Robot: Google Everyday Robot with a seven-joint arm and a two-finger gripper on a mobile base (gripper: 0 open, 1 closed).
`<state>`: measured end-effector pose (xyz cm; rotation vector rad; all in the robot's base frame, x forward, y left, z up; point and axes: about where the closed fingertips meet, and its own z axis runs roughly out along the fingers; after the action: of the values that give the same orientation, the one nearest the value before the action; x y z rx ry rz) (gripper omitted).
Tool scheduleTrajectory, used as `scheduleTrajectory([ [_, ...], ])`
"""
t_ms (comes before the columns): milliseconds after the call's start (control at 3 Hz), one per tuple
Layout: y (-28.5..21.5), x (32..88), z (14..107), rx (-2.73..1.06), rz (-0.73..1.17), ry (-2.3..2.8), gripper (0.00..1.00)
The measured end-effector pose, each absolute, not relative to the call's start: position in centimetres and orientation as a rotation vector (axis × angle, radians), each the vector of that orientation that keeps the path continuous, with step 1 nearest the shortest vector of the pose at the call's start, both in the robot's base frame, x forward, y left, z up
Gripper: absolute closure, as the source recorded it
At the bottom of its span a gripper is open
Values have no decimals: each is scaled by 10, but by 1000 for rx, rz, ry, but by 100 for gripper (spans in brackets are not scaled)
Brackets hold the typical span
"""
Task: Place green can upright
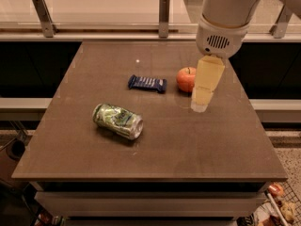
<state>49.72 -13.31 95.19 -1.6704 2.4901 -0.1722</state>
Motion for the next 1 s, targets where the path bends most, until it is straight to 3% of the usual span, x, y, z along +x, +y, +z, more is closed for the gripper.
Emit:
scheduleTrajectory([
  [1000,-51,490,930,-1530,48,2557,0],
])
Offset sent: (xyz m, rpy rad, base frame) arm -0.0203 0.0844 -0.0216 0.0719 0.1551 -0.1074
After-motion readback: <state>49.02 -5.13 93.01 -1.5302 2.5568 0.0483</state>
